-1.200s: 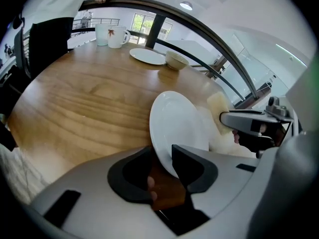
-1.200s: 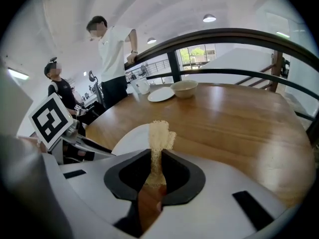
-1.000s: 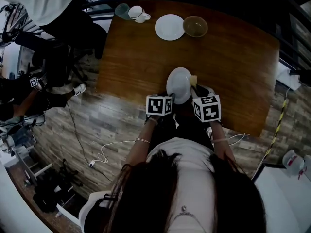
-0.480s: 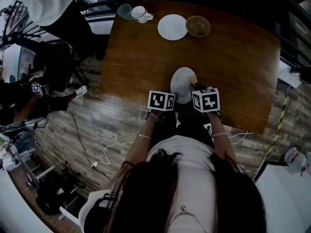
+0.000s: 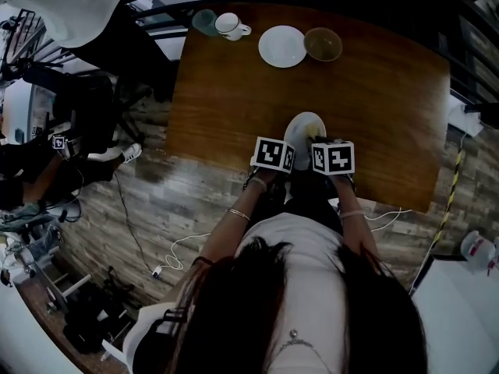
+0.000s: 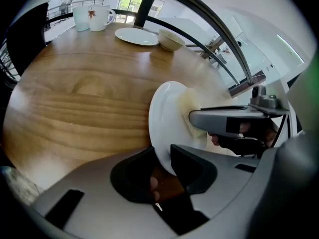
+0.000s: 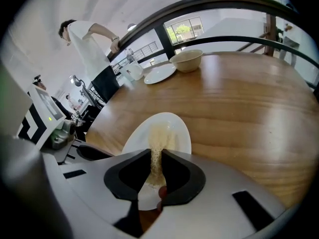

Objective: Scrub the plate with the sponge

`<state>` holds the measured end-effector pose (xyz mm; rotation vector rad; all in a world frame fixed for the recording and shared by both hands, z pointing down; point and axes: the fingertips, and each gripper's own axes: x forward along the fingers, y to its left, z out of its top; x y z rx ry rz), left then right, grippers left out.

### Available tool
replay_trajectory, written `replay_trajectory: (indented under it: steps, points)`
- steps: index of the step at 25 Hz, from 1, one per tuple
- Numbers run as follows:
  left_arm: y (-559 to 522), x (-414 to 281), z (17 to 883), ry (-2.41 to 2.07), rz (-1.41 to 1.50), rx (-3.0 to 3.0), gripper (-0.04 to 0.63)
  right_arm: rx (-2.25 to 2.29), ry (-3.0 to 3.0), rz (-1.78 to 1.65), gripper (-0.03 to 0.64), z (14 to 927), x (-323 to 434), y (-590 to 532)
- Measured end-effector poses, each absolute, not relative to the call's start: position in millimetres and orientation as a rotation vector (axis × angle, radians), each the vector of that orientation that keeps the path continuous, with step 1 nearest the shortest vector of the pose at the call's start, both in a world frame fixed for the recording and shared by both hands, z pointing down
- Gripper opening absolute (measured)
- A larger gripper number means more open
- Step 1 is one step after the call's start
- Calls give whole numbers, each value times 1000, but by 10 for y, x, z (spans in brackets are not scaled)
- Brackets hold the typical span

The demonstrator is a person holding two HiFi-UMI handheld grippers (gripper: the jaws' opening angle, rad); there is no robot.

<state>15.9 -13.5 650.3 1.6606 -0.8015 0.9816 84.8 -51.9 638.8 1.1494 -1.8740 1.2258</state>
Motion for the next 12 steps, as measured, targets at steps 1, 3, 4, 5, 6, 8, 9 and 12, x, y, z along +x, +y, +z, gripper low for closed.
replay_trajectory:
  steps: [1,3,4,5,6,8,9,12]
  points:
    - [-135,162,6504,-798,980,1661,112,1150,-1875,1239,83,6392,822,-529]
    - [-138,171,6503,-788,973,1663,110,1141,-1879,1265,82,6402,757,-553]
    - [-140,174,6501,-782,971,1664,109,1129,-1884,1283,81,6406,707,-563]
    - [-141,177,6500,-777,968,1664,109,1109,-1889,1307,81,6410,642,-569]
    - [-143,177,6500,-772,964,1661,107,1084,-1894,1338,81,6416,567,-572]
    - [-146,167,6504,-766,955,1653,106,1040,-1892,1405,80,6435,446,-575]
    - [-149,157,6504,-764,951,1650,104,1038,-1882,1429,80,6442,434,-585]
    - [-152,137,6500,-757,950,1653,103,1127,-1825,1426,80,6445,652,-651]
